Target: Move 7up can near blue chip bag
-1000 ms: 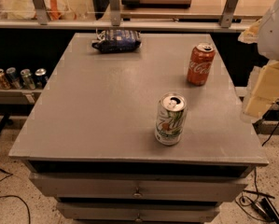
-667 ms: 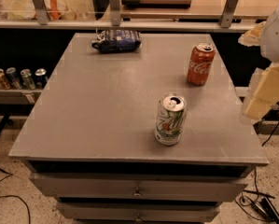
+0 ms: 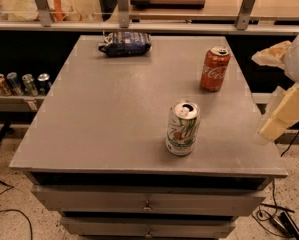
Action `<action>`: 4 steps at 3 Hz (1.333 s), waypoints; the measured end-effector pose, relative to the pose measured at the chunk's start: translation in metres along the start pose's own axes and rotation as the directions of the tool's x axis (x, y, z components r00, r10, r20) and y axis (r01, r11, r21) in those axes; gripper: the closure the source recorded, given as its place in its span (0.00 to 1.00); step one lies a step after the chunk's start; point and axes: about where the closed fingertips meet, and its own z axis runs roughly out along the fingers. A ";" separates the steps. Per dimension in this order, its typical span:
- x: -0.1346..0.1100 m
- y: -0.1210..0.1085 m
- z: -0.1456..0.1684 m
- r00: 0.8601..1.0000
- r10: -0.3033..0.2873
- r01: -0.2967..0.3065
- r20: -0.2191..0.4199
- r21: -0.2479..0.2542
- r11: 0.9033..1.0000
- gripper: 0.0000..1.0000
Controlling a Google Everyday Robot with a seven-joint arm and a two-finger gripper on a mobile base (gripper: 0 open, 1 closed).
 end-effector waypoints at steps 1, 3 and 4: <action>-0.006 0.012 0.017 0.991 0.000 0.007 0.134 -0.046 0.999 0.00; -0.022 0.023 0.056 0.928 0.017 0.041 0.372 -0.147 0.988 0.00; -0.028 0.023 0.074 0.884 0.040 0.056 0.465 -0.190 0.980 0.00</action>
Offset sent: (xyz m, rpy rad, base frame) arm -0.0046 0.0535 -0.0441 0.4277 0.0100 0.1786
